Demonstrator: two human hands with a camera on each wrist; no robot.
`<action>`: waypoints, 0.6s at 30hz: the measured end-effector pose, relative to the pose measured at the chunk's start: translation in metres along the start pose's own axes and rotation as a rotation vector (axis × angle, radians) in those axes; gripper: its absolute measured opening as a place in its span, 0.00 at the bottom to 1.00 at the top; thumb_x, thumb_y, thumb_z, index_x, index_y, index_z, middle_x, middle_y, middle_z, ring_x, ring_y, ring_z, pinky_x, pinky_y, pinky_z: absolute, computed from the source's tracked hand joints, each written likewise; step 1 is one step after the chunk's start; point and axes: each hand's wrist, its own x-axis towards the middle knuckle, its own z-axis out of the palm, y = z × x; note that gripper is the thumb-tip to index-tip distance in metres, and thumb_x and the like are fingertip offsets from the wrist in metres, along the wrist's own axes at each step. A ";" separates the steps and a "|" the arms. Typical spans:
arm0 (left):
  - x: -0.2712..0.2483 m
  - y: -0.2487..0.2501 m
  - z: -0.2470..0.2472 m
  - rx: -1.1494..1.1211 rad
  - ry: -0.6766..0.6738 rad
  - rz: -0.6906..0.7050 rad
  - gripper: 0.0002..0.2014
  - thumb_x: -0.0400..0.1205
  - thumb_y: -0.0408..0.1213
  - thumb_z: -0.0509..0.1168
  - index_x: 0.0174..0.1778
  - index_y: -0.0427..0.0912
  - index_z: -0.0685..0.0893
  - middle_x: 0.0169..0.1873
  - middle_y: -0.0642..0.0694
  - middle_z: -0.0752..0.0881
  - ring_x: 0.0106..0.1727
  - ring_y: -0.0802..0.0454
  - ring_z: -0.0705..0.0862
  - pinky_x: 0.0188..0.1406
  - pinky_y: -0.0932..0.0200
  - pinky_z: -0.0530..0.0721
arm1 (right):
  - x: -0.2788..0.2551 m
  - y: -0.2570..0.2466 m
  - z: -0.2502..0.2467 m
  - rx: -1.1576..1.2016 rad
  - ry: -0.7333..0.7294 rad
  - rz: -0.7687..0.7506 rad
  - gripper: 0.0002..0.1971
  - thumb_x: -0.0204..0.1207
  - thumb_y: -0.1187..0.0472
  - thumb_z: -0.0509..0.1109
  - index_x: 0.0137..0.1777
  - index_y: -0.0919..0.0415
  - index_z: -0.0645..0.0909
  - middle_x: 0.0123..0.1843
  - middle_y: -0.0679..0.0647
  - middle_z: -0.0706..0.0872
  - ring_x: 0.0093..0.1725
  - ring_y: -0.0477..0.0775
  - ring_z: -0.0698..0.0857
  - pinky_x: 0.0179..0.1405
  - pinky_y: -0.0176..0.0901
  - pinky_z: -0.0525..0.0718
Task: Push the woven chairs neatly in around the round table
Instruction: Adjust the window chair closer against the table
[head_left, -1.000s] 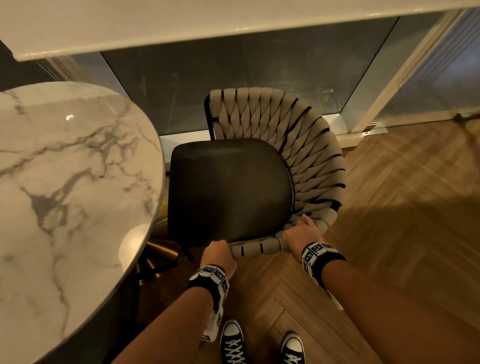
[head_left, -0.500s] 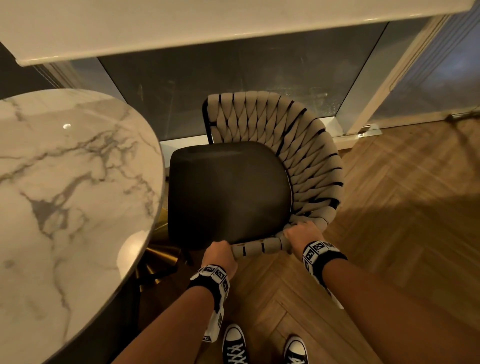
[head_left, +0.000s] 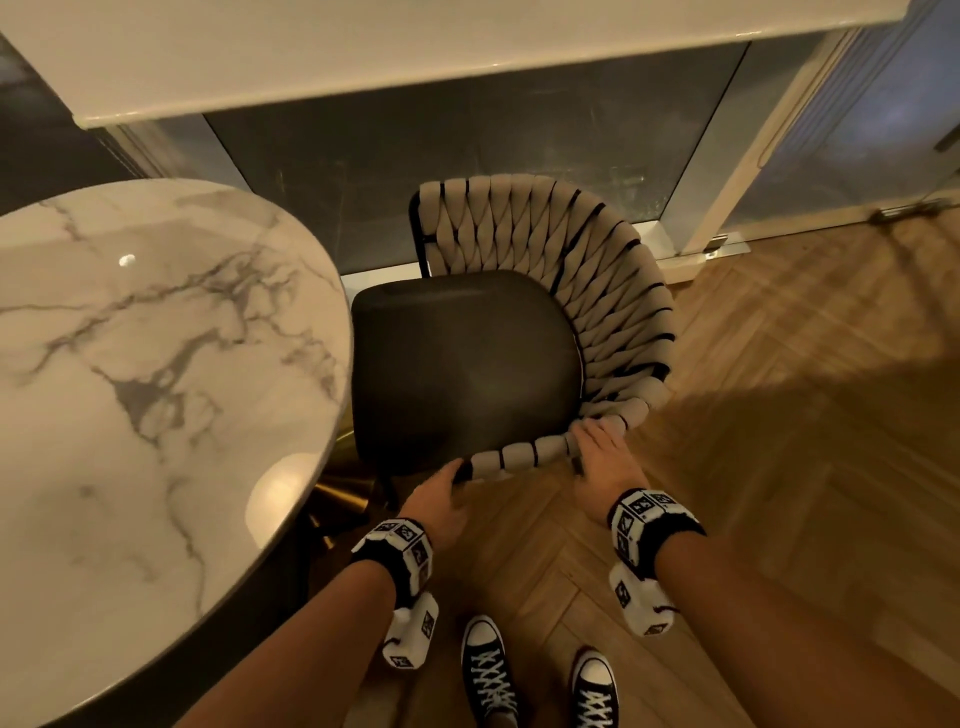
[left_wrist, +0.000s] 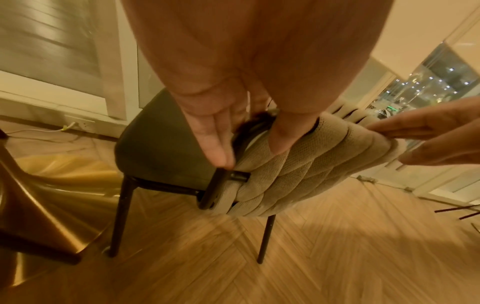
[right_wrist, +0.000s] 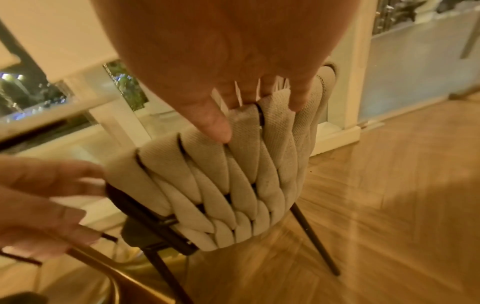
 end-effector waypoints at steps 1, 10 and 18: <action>-0.010 -0.011 -0.001 -0.013 -0.032 -0.029 0.22 0.83 0.43 0.66 0.75 0.54 0.75 0.64 0.45 0.86 0.61 0.46 0.87 0.66 0.47 0.86 | -0.007 -0.004 0.001 0.069 -0.002 0.019 0.36 0.79 0.63 0.64 0.86 0.57 0.57 0.89 0.54 0.52 0.88 0.57 0.49 0.86 0.49 0.52; -0.142 -0.125 0.018 -0.141 0.001 -0.162 0.04 0.85 0.45 0.65 0.48 0.57 0.85 0.48 0.51 0.88 0.48 0.52 0.89 0.47 0.55 0.89 | -0.098 -0.025 0.057 0.606 -0.038 0.216 0.07 0.79 0.63 0.70 0.52 0.50 0.85 0.59 0.55 0.86 0.60 0.57 0.84 0.62 0.49 0.83; -0.318 -0.201 0.048 -0.212 0.339 -0.225 0.04 0.83 0.41 0.68 0.46 0.55 0.88 0.39 0.55 0.87 0.41 0.60 0.84 0.41 0.61 0.80 | -0.234 -0.070 0.118 0.651 -0.141 0.147 0.09 0.76 0.65 0.72 0.46 0.49 0.86 0.48 0.49 0.89 0.51 0.53 0.87 0.47 0.45 0.85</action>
